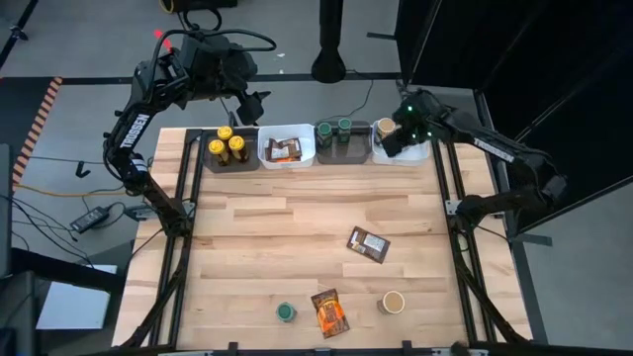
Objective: Sort spices by type
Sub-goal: Put the brown seasoning bottle into the right white bin
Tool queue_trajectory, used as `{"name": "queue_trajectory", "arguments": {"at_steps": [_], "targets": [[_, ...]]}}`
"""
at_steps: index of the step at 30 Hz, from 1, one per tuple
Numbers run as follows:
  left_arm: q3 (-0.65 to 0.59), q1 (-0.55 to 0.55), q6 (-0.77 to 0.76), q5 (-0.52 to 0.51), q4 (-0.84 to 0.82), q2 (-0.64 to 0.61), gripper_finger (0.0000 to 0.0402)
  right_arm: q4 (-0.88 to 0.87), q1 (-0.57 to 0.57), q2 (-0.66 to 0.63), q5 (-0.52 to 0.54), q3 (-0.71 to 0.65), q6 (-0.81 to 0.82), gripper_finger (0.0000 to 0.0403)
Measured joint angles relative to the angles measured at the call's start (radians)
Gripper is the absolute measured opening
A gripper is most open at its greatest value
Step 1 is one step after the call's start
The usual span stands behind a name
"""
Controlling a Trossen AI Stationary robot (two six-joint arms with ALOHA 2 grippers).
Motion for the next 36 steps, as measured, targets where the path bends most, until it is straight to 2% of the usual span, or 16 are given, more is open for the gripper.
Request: {"name": "queue_trajectory", "arguments": {"at_steps": [3,6,8,11,15,18,21,24,29,31,36], "targets": [[0.0,0.0,0.0,0.0,0.0,0.0,0.0346,-0.099,0.113,-0.055,-0.161,0.053,-0.006,0.0015],[0.0,0.0,0.0,0.0,-0.001,0.0,0.0346,-0.192,0.29,-0.123,-0.199,0.07,0.05,0.0007],[0.0,0.002,0.0,0.0,-0.001,-0.001,0.0346,-0.245,0.427,-0.169,-0.199,0.07,0.145,0.0005],[0.0,0.012,0.0,0.0,-0.001,-0.001,0.0346,-0.278,0.657,-0.223,-0.163,0.07,0.362,0.0011],[0.0,0.029,0.0,0.0,-0.001,-0.001,0.0346,-0.24,0.969,-0.236,-0.039,0.07,0.676,0.0017],[0.0,0.034,0.0,0.0,-0.002,-0.001,0.0346,-0.14,1.167,-0.195,0.026,0.07,0.846,0.0033],[0.0,0.034,0.0,0.0,-0.002,-0.002,0.0346,-0.014,1.309,-0.125,0.092,0.07,0.984,0.0071],[0.0,0.034,0.0,0.0,-0.008,-0.002,0.0346,0.101,1.408,-0.041,0.139,0.07,1.108,0.0124],[0.0,0.034,0.0,0.0,-0.013,-0.002,0.0346,0.214,1.495,0.109,0.105,0.069,1.245,0.0218],[0.0,0.034,0.0,0.0,-0.013,-0.002,0.0346,0.219,1.511,0.162,0.05,0.069,1.289,0.0253],[0.0,0.034,0.0,0.0,-0.013,-0.002,0.0346,0.185,1.493,0.26,-0.165,0.071,1.351,0.0323]]}}
